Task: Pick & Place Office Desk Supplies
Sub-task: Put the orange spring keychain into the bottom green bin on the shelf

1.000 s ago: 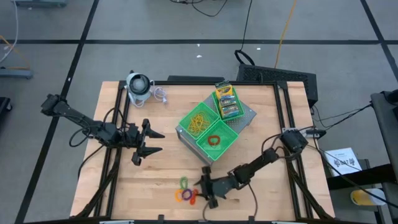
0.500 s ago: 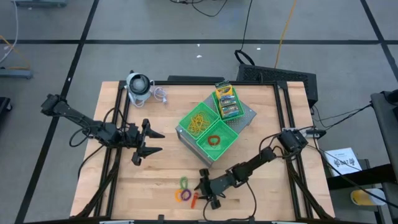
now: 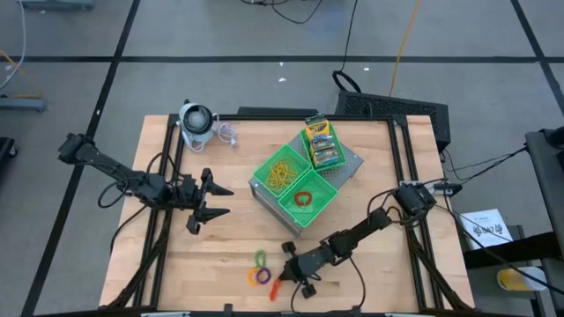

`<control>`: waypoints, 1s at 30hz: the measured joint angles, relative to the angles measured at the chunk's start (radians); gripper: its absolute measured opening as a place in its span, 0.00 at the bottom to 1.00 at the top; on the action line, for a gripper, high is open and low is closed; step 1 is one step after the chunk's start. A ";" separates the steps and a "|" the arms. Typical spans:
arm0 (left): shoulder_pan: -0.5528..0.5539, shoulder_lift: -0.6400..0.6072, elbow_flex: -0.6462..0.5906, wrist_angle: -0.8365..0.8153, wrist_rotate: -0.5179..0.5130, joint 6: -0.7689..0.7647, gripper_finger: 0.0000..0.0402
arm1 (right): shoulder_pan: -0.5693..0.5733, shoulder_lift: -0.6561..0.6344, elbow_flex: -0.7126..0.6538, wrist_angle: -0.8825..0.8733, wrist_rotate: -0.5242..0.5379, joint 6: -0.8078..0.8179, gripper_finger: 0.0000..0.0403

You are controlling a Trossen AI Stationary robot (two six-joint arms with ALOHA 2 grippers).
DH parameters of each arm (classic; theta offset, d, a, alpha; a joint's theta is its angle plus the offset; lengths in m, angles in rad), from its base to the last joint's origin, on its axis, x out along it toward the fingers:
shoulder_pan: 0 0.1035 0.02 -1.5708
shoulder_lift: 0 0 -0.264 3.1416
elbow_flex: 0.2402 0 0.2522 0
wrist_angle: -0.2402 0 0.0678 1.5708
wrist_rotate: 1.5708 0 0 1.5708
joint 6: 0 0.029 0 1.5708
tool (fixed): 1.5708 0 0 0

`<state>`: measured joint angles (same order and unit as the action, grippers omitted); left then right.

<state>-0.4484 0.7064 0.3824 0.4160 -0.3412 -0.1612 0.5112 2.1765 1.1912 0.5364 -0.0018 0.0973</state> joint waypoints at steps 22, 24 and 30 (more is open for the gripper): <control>0.000 0.000 0.000 0.000 0.000 0.000 0.64 | 0.040 -0.268 -0.103 -0.038 0.081 -0.062 0.00; 0.000 0.000 0.000 0.000 0.000 0.000 0.64 | 0.061 -0.329 -0.130 -0.034 0.081 -0.024 0.00; 0.000 0.000 0.000 0.000 0.000 0.000 0.64 | 0.168 -0.560 -0.245 -0.035 0.140 -0.068 0.00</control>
<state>-0.4484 0.7067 0.3824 0.4157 -0.3412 -0.1612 0.6793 1.6161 0.9458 0.5016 0.1378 0.0290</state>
